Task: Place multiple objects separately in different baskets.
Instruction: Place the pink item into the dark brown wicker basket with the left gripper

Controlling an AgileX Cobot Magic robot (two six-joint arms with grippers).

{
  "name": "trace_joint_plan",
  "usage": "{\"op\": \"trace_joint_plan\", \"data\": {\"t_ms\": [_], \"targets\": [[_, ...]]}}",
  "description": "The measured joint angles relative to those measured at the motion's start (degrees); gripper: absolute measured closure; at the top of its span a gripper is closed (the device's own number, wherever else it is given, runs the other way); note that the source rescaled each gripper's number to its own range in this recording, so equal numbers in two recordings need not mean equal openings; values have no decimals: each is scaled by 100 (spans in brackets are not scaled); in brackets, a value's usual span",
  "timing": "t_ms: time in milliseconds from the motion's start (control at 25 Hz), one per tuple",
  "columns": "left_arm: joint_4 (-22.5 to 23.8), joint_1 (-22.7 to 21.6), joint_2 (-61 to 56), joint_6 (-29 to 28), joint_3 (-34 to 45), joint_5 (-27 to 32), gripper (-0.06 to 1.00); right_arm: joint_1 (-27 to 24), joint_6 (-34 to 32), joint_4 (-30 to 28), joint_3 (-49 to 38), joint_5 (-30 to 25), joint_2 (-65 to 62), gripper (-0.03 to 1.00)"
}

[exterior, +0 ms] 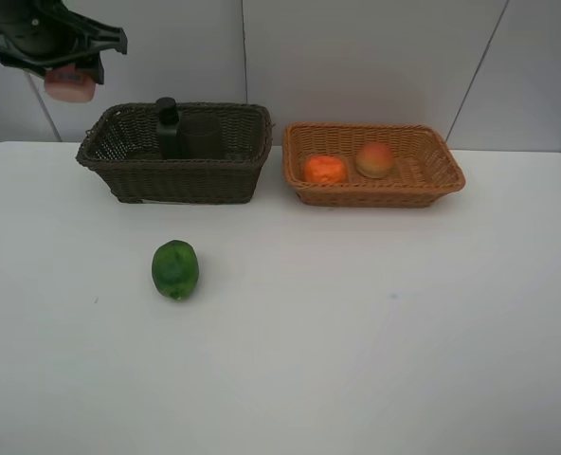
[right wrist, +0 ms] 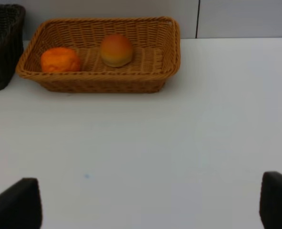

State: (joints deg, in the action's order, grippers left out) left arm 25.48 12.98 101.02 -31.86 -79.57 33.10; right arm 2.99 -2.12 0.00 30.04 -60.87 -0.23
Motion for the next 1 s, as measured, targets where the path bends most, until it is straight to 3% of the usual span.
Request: {"op": "trace_joint_plan", "data": {"t_ms": [720,1000], "targets": [[143,-359,1490,-114,0,-1980,26,0,0,0,0,0,0,0],[110,-359,1693,-117,0,-2046,26,0,0,0,0,0,0,0]]}}
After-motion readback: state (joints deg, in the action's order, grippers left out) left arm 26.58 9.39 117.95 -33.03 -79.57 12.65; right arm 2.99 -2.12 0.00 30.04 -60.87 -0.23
